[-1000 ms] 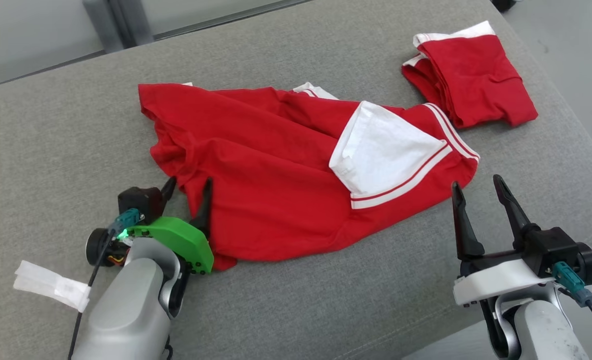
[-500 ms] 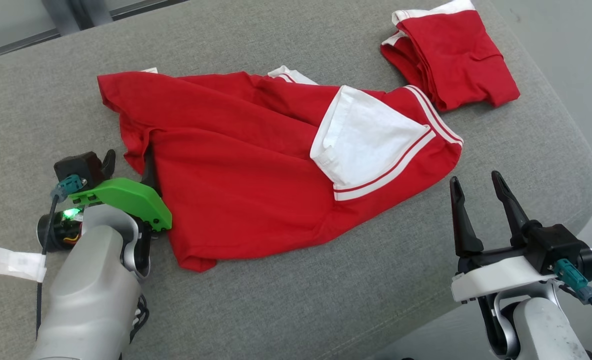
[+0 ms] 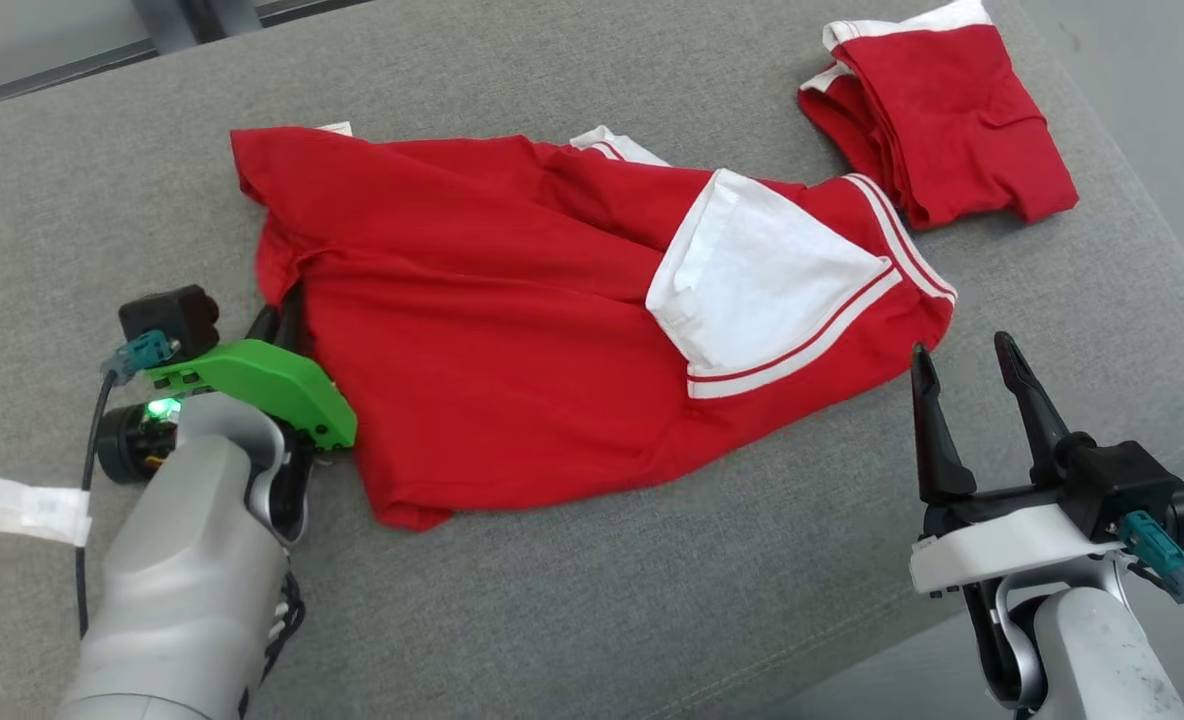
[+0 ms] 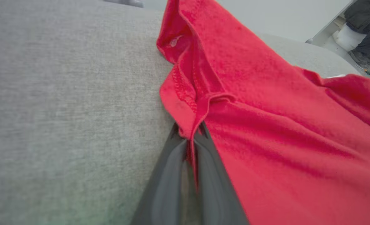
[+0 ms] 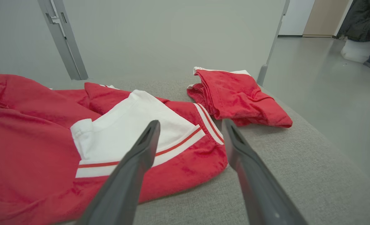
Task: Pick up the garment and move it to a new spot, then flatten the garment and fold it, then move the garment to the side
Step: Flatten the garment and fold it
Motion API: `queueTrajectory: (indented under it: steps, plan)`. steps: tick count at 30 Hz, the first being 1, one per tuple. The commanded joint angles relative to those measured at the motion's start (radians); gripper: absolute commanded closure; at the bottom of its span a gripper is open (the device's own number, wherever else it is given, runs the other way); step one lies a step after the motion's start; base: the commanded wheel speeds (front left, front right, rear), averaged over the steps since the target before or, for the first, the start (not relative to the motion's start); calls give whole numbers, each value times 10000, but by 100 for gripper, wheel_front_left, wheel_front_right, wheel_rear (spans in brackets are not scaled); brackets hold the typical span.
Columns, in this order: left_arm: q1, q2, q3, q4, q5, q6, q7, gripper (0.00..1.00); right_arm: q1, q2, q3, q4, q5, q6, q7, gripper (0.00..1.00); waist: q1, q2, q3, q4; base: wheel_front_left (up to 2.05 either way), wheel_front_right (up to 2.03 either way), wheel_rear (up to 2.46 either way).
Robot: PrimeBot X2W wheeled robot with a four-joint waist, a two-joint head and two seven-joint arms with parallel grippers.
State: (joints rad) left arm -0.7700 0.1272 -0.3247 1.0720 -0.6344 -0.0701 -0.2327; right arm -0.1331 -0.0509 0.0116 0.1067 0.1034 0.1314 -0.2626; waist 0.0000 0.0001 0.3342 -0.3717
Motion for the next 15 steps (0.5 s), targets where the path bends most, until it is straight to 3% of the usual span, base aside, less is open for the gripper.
queueTrajectory:
  steps: [1, 7, 15]
  plan:
    - [273, 450, 231, -29, -168, 126, -134, 100, 14, 4, -33, -59, -66, -16, -28, 0, 0, -1, -80, 228, 0, 0, 0]
    - [839, 683, 799, -1909, -107, -79, -340, 100, 184, 3, -195, -121, -230, -16, -28, 0, 0, -1, -251, 986, 0, 0, 0]
    - [2591, 569, 1047, -5441, 260, 219, -323, 100, 220, 1, -228, -152, -436, -16, -28, 0, 0, -1, -544, 1952, 0, 0, 0]
